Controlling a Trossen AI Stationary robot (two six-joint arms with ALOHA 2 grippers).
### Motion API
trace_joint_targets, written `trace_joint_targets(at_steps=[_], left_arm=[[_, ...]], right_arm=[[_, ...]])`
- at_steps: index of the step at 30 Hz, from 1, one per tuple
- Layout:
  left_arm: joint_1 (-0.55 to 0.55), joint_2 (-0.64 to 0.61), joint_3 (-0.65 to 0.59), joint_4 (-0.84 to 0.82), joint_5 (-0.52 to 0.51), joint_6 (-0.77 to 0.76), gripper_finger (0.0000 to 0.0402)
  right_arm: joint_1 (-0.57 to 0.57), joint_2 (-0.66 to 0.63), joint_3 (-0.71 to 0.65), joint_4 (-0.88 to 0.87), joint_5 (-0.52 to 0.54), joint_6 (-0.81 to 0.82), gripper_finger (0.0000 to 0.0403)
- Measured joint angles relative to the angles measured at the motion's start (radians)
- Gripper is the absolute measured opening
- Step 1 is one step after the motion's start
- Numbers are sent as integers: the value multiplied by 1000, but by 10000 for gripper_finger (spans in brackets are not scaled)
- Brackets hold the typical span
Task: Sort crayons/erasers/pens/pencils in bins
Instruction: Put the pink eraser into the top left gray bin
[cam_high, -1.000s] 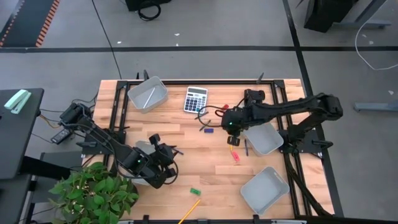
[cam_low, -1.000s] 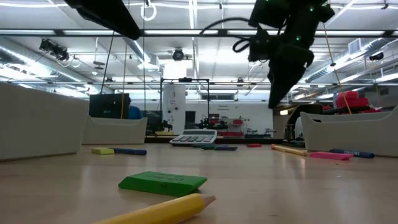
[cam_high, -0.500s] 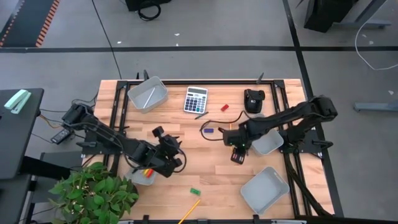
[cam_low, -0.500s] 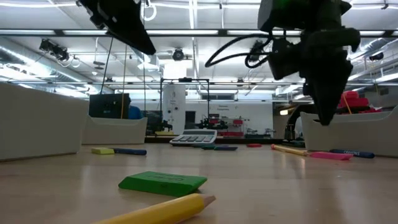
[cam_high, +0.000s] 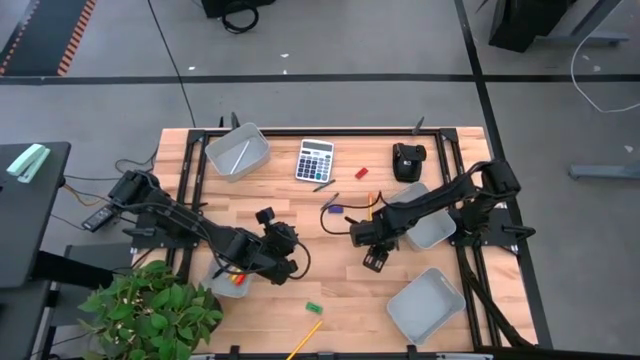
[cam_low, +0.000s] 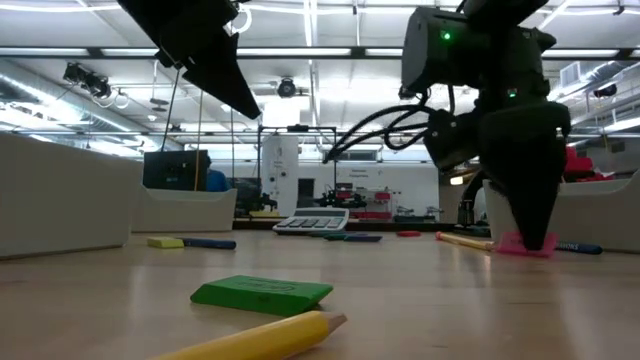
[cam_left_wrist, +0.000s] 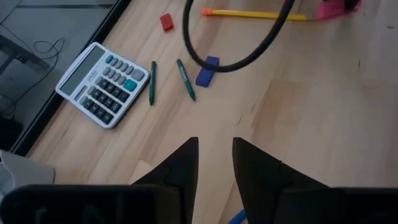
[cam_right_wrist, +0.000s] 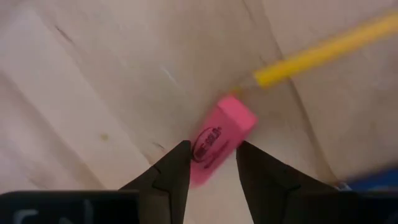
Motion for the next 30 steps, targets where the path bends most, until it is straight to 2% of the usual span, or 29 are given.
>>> trace_joint_targets(at_steps=[8, 15, 20, 25, 30], left_arm=[[-13, 0, 0, 4, 1, -7, 107], [-27, 0, 0, 13, 2, -6, 107], [-17, -1, 0, 20, 2, 30, 107], [12, -1, 0, 47, -1, 114, 107], [62, -1, 0, 109, 0, 214, 107]], right_arm=[[15, 3, -1, 16, 70, 6, 115], [37, -11, -3, 19, 109, -29, 62], [50, -81, 15, -4, 102, -80, 28], [48, -226, 79, -173, 129, -102, 23], [29, -378, 160, -460, 324, -50, 22]])
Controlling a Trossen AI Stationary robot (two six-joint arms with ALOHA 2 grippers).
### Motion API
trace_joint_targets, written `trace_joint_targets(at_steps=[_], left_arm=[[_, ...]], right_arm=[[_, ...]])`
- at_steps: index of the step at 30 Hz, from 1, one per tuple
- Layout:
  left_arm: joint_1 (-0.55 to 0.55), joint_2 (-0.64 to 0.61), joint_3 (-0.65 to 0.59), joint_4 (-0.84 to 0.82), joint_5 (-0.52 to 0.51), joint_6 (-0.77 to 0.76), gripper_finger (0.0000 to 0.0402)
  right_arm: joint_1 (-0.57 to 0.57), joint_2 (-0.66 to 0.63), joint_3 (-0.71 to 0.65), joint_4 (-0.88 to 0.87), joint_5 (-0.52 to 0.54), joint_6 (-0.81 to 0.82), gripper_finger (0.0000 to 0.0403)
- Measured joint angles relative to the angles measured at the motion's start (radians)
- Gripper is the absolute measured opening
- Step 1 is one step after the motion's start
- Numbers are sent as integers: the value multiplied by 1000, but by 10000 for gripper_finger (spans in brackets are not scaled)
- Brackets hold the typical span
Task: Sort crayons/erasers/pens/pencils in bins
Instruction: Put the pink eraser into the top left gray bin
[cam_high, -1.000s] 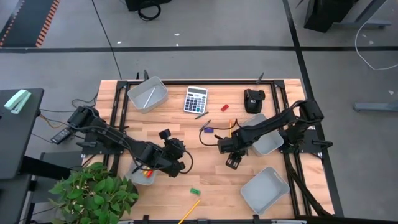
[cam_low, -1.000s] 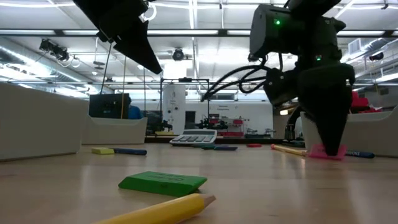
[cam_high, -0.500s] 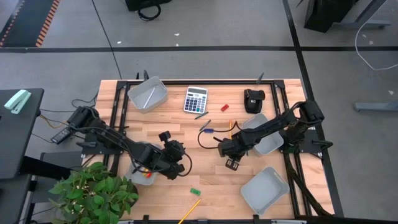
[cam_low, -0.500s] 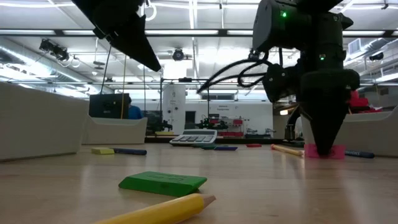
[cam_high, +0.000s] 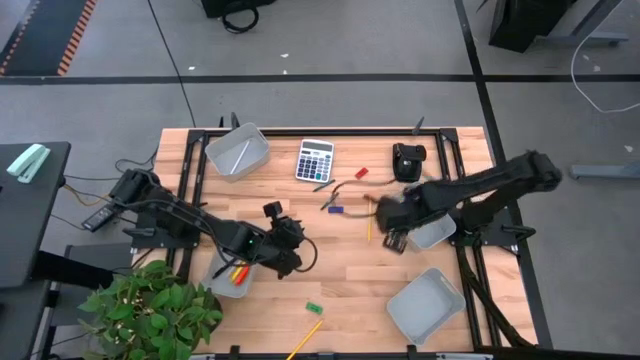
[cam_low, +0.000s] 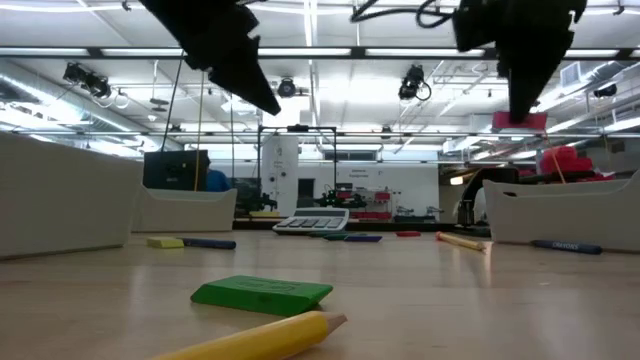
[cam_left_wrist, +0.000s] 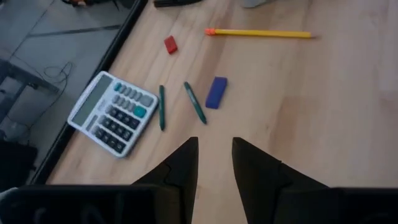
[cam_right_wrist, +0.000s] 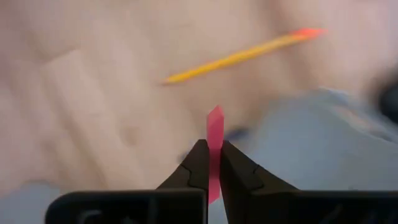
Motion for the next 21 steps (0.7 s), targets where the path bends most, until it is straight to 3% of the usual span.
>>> trace_joint_targets(at_steps=[3, 7, 11, 16, 21], left_arm=[[26, 0, 0, 37, 10, 59, 107], [59, 0, 0, 100, 86, 140, 101], [100, 19, 1, 194, 290, 243, 90], [140, 83, 0, 249, 540, 268, 71], [159, 134, 0, 249, 564, 291, 58]], right_arm=[[-50, -70, -8, -85, 53, 27, 21], [-110, -134, -86, -103, -16, 34, 21], [-139, -160, -183, -102, -26, 34, 33], [-159, -170, -267, -101, -25, 54, 87], [-158, -169, -280, -97, 22, 49, 150]])
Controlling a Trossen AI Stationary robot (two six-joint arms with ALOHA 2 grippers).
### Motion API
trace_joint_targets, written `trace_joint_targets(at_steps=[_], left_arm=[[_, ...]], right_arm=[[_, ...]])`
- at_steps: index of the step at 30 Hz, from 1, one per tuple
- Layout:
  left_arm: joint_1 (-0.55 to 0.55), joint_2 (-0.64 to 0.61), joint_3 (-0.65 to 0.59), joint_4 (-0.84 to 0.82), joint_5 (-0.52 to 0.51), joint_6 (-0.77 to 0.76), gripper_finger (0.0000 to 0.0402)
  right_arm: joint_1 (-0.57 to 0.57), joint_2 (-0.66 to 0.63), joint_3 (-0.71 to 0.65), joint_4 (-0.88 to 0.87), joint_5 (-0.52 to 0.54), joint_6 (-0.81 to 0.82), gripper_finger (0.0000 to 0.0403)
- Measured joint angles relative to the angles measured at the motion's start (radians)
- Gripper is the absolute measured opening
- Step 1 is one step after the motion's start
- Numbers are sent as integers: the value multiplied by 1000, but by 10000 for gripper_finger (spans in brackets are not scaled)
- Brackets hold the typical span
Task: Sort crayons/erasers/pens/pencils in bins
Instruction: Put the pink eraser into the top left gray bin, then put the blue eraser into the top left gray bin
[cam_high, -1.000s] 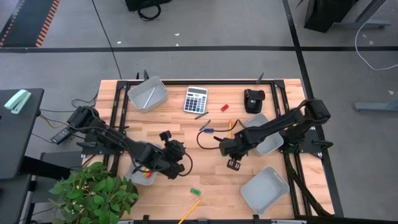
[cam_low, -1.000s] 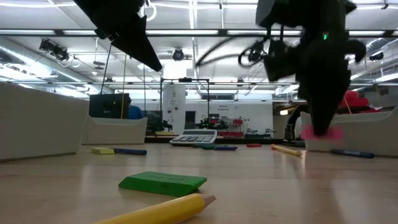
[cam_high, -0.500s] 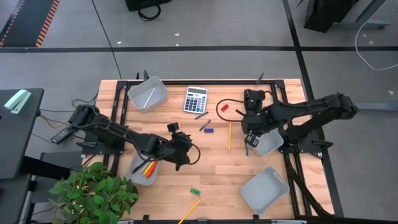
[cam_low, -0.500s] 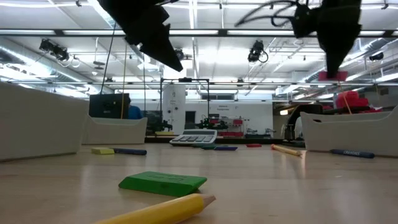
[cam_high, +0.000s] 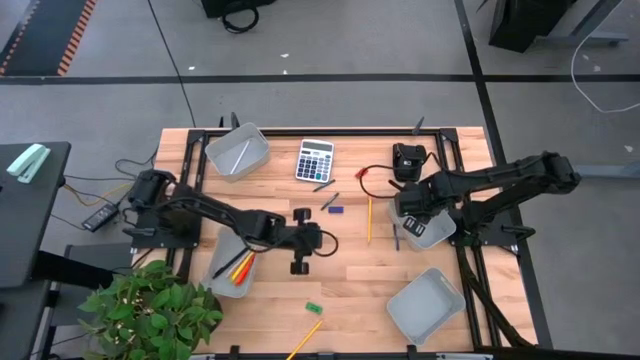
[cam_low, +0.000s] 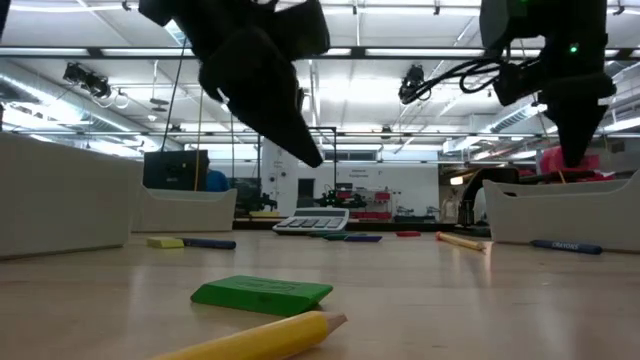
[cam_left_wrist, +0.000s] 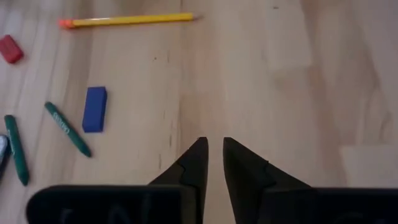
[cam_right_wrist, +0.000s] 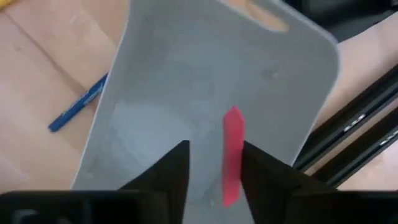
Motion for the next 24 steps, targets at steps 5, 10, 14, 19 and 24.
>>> trace_joint_targets(at_steps=[5, 10, 14, 19, 24], left_arm=[[26, 16, 0, -12, 0, 16, 49], [49, 16, 0, -7, 0, 25, 41], [68, 16, 0, -5, 1, 62, 39], [111, 16, 0, 2, 0, 101, 39], [170, 16, 0, 21, 0, 105, 31]], right_arm=[[0, 0, 29, 6, 50, -14, 187], [0, 0, 32, 19, 53, -38, 199], [0, 0, 32, 19, 50, -47, 202], [-9, 0, 32, 53, 74, -115, 202], [-51, 0, 32, 254, 97, -264, 202]])
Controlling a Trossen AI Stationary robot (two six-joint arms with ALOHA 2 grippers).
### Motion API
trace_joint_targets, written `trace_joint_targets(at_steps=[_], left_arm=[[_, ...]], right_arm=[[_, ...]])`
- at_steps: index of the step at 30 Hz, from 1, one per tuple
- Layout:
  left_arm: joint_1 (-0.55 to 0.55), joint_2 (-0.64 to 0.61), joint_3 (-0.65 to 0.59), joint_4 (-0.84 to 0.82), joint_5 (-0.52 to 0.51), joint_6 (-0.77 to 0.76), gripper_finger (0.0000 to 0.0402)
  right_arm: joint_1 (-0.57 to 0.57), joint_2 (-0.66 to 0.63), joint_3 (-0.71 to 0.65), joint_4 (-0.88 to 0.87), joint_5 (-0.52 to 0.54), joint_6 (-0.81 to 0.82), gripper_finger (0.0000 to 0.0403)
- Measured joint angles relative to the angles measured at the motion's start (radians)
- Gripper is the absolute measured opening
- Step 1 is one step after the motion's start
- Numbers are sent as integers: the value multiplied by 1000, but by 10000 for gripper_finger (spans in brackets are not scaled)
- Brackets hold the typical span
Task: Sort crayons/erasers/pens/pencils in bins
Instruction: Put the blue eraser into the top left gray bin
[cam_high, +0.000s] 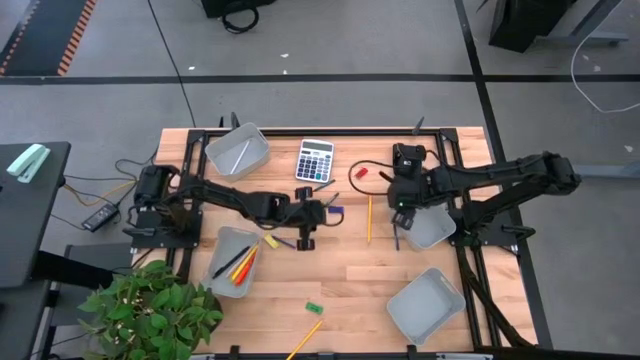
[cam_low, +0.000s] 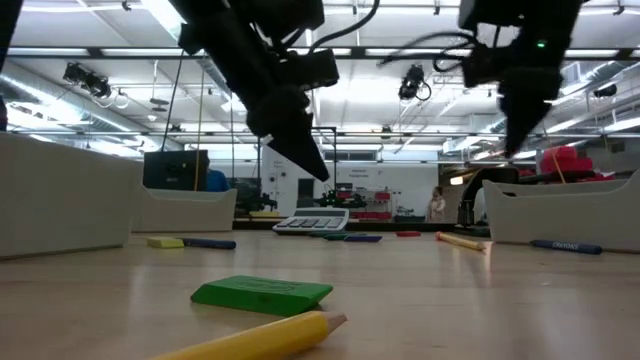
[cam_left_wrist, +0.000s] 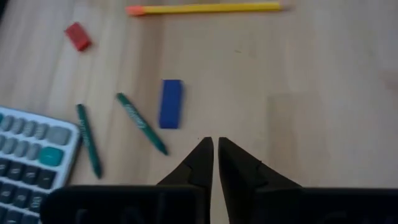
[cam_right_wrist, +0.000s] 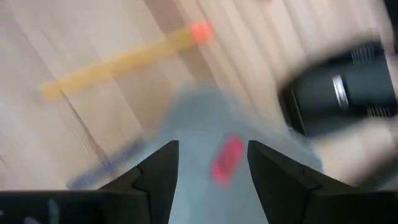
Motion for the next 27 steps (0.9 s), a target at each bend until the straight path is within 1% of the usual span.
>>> trace_joint_targets(at_steps=[2, 4, 7, 11, 14, 16, 19, 23, 26, 27], left_arm=[[20, 0, 0, 15, 3, 6, 27], [41, 0, 0, 41, 39, 20, 22], [74, 0, 0, 86, 142, 26, 15], [104, 15, 0, 148, 296, 67, 10], [121, 50, 0, 201, 416, 98, 13], [133, 76, 0, 223, 463, 100, 18], [156, 99, 0, 227, 473, 97, 19], [185, 100, 0, 186, 473, 80, 8], [191, 100, -2, 179, 472, 73, 7], [190, 100, -14, 202, 473, 68, 9]], right_arm=[[-21, 4, 0, 118, -8, -88, 202], [-45, 16, 0, 209, -22, -185, 202], [-101, 51, 0, 295, -41, -307, 202], [-176, 129, 0, 359, -127, -406, 202], [-203, 197, 11, 388, -170, -465, 202], [-204, 246, 45, 385, -176, -502, 202], [-201, 306, 110, 392, -186, -544, 202], [-186, 382, 188, 414, -197, -603, 202], [-169, 432, 208, 455, -224, -676, 202], [-162, 446, 208, 474, -224, -700, 202]])
